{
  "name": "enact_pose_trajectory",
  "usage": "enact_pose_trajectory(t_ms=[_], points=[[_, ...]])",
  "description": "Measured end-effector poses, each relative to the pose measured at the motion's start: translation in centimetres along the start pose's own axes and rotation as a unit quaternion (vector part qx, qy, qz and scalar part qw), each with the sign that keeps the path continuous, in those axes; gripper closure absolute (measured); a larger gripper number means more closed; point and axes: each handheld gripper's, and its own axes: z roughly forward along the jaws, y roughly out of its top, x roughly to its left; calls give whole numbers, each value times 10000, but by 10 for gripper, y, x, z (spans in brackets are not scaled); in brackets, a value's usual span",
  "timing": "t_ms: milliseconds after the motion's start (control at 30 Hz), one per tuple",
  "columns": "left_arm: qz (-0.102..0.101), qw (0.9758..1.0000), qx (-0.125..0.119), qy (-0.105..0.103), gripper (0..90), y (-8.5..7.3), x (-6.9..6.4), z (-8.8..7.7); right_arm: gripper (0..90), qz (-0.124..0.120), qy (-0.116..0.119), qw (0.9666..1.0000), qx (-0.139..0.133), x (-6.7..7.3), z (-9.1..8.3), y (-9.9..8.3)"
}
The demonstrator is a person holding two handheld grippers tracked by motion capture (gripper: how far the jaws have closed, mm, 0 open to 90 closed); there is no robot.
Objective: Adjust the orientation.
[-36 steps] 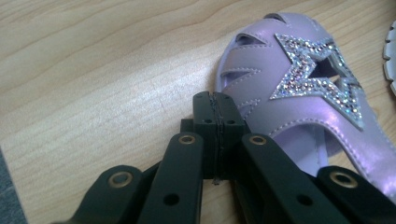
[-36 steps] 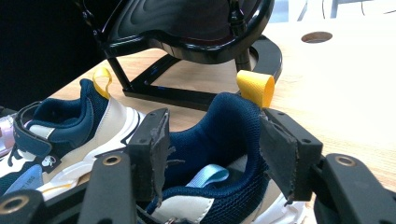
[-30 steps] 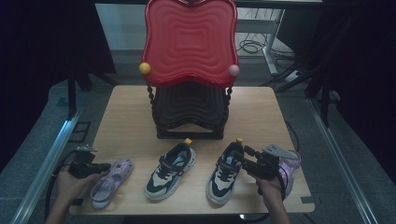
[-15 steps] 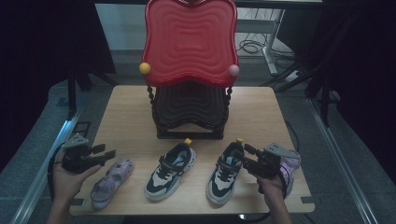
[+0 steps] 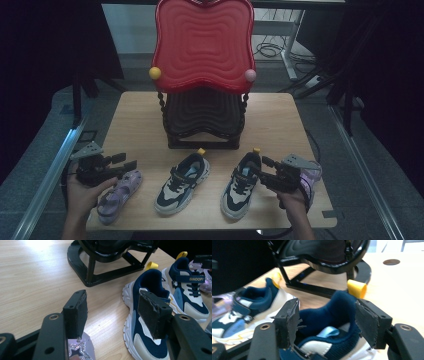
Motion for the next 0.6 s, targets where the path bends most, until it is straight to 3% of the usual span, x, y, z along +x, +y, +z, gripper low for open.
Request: enact_pose_trajectory(t_ms=[300,433,567,600], points=[[-18,10000,39,83,409,-10,1,-2,328,-110,-206,9997,79,-4,-3,0],[8,10000,66,74,411,-16,-2,4,299,164,-420,9988,166,-8,-1,1],[42,9999,111,59,411,-18,-4,6,292,149,-503,9985,170,-9,-2,3],[50,9999,111,92,411,-18,-4,6,256,256,-572,9980,122,-10,-4,5]])
